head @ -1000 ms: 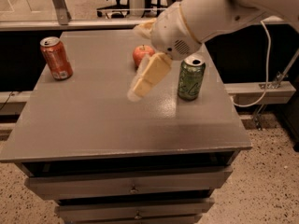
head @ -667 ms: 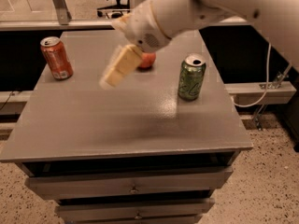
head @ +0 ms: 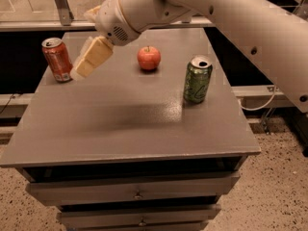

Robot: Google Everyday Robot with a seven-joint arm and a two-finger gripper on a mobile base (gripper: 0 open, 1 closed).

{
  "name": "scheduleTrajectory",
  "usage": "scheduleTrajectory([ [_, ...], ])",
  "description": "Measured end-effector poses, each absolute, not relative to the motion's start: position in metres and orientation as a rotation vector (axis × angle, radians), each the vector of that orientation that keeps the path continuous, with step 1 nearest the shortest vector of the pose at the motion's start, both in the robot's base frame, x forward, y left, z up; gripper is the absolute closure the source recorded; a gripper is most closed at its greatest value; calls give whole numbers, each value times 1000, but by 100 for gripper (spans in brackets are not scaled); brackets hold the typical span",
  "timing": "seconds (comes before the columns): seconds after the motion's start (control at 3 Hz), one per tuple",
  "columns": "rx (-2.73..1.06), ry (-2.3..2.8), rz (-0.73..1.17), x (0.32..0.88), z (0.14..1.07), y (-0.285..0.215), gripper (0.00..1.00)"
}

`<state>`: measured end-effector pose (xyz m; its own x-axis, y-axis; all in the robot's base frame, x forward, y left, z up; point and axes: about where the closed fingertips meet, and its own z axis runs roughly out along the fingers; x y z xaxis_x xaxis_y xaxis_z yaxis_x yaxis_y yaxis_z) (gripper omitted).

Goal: Pick coke can

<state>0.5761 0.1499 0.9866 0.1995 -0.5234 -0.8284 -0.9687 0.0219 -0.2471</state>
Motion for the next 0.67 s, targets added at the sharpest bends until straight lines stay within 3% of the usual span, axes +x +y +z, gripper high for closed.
scheduleTrajectory([
  [0.67,-1477,1501,645,619,959,152,0],
])
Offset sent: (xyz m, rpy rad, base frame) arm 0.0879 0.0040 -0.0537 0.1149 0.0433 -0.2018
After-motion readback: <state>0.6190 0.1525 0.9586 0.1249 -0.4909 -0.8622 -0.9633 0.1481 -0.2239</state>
